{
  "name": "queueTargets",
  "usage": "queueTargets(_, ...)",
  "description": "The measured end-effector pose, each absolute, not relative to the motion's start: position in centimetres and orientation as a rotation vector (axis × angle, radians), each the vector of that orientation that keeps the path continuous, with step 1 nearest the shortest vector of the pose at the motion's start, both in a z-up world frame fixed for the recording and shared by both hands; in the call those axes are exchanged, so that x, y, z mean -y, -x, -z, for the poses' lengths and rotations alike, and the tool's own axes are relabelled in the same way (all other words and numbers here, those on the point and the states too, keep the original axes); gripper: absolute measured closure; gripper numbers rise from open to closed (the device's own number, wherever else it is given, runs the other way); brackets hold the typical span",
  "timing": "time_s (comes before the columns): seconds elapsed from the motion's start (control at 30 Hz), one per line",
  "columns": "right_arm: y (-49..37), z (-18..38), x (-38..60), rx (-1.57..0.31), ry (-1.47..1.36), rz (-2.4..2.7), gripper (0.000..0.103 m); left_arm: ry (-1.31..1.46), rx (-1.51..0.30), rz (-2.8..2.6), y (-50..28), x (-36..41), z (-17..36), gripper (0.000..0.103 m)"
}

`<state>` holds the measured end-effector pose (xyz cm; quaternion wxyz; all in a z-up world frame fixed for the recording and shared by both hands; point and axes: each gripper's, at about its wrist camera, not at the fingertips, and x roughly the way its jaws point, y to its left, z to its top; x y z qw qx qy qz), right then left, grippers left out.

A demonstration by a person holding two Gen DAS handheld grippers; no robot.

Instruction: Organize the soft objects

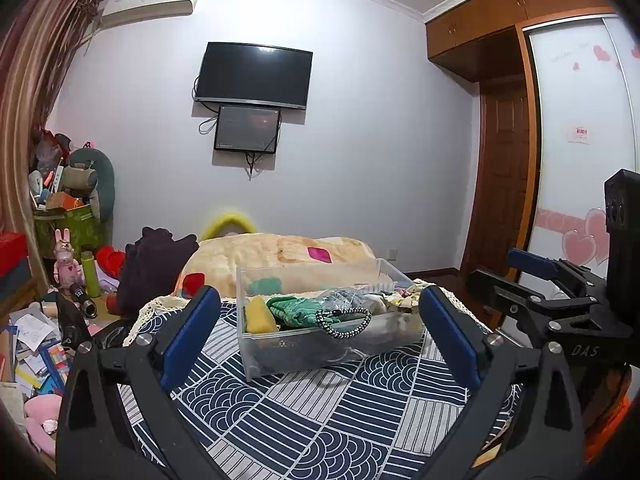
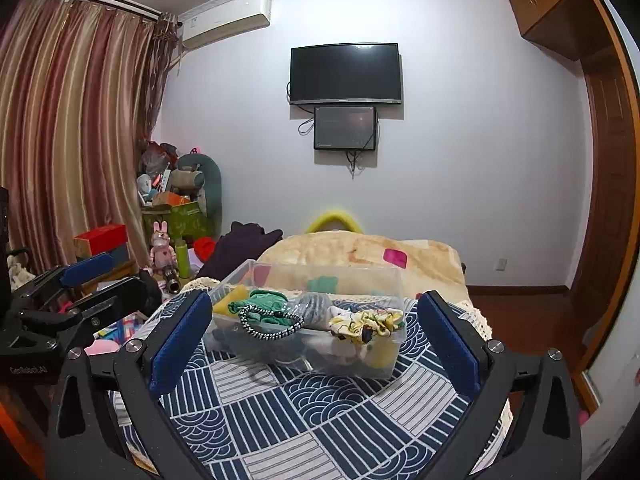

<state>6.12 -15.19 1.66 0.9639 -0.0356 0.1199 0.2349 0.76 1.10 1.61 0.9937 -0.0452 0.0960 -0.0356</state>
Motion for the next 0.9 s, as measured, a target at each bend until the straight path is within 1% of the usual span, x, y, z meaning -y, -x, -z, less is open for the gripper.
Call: queueTargets(0.9, -5.47, -1.27, 15.62, -0.250, 0.052, -0.480, 0.000, 0.062, -0.175, 0.059, -0.18, -0.66, -1.47, 0.000)
